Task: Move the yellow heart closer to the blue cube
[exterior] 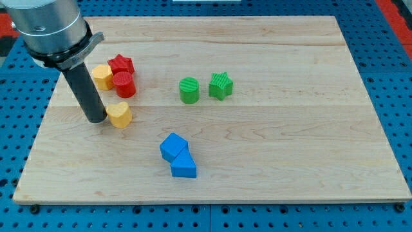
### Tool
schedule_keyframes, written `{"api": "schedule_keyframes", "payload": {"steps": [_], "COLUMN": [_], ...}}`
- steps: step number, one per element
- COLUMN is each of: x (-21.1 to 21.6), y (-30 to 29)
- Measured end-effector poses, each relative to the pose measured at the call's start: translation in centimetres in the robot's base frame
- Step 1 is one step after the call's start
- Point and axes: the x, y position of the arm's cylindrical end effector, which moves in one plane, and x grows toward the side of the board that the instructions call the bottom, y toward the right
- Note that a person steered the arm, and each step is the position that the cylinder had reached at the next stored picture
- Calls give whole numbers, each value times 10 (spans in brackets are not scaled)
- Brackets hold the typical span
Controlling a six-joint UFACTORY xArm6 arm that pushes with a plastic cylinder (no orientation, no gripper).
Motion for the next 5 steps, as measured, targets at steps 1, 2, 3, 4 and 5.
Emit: {"api": "schedule_keyframes", "payload": {"steps": [1, 2, 3, 4, 5], "x": [-2, -9, -12, -12, -12], "y": [0, 0, 1, 27, 70]}}
